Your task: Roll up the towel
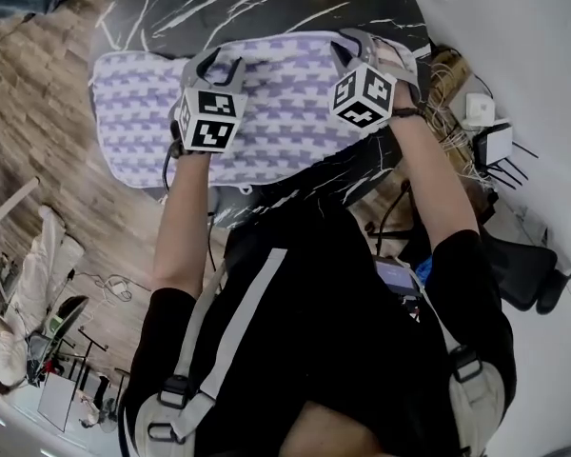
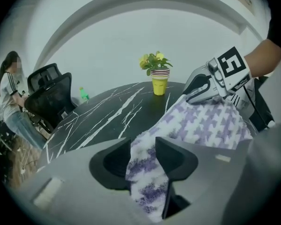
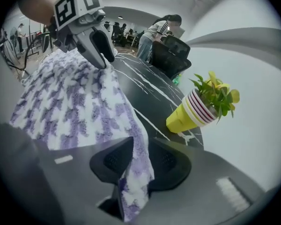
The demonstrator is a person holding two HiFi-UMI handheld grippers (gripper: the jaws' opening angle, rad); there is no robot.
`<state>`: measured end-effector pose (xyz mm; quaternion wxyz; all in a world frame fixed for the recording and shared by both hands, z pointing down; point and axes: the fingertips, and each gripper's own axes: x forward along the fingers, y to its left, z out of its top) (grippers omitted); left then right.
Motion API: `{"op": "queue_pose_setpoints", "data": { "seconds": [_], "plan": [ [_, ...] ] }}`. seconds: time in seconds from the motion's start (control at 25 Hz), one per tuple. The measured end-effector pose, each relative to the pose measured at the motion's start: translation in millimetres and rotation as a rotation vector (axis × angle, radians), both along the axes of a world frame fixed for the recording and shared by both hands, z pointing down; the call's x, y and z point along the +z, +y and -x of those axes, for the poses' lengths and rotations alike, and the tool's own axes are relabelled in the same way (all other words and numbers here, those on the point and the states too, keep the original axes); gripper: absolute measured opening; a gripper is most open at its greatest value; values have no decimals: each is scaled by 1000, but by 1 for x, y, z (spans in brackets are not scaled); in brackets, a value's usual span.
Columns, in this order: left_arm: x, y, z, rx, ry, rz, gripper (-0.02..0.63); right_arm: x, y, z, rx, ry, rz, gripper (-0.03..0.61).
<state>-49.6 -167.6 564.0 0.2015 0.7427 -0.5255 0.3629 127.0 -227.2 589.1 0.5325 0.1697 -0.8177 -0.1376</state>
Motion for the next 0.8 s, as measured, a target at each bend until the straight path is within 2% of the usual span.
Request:
{"op": "queue_pose_setpoints", "data": {
  "seconds": [0.16,0.28,0.48,0.64,0.8],
  "plan": [
    [4,21,3,-14,45,49,175,9,1,-5,16,13,66,148],
    [11,34,6,-30,58,71,175,-2,0,-7,62,-46,104,216],
    [9,40,-11,-9,81,65,175,-17,7,-29,144,-103,145,218],
    [3,44,-39,37,100,72,175,-16,19,-44,149,-81,142,218],
    [-1,58,-71,89,121,82,175,-32,38,-57,159,-115,132,218]
  ]
}}
